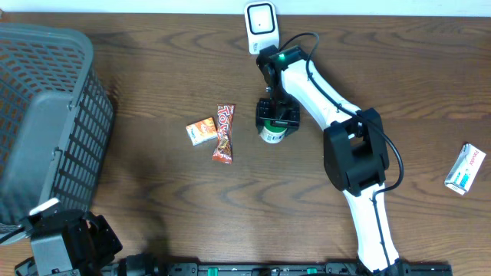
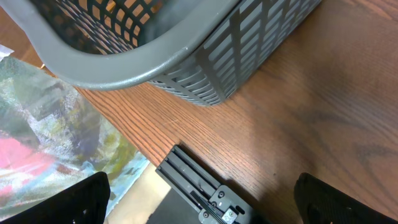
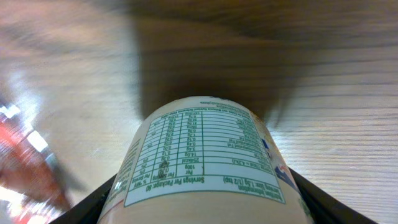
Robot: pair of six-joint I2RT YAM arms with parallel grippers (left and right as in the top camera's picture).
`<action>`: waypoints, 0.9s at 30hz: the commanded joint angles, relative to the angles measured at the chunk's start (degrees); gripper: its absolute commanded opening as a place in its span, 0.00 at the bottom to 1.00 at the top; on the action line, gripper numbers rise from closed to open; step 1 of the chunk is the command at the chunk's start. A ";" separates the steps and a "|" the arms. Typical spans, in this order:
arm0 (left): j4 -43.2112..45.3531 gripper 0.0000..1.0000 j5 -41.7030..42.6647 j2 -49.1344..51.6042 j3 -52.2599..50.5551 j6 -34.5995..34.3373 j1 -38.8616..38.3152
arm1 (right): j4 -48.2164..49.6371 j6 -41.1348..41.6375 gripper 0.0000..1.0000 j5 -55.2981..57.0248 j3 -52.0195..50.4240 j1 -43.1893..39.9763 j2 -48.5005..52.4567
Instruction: Scan the item barcode
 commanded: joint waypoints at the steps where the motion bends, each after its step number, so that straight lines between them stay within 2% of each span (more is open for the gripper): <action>1: -0.13 0.95 -0.79 -0.20 0.09 -0.50 0.24 | -1.95 -7.41 0.50 -9.14 5.03 0.11 0.09; 5: -0.11 0.95 -0.79 -0.20 0.09 -0.50 0.24 | -8.13 -13.07 0.50 -16.00 10.40 0.11 0.07; 10: -0.11 0.95 -0.79 -0.20 0.09 -0.50 0.24 | -15.26 -15.54 0.50 -16.11 15.50 0.24 0.07; 15: -0.11 0.95 -0.79 -0.20 0.09 -0.50 0.24 | -17.70 -16.48 0.50 -16.13 17.88 0.94 0.07; 20: -0.11 0.95 -0.79 -0.20 0.09 -0.50 0.24 | -14.12 -17.11 0.50 -14.49 17.86 1.81 0.07; 23: -0.13 0.95 -0.79 -0.20 0.09 -0.50 0.24 | -8.20 -17.05 0.54 -10.84 17.86 1.97 0.07; 27: -0.11 0.95 -0.79 -0.20 0.09 -0.50 0.24 | 1.25 -17.03 0.54 -6.56 17.86 1.60 0.07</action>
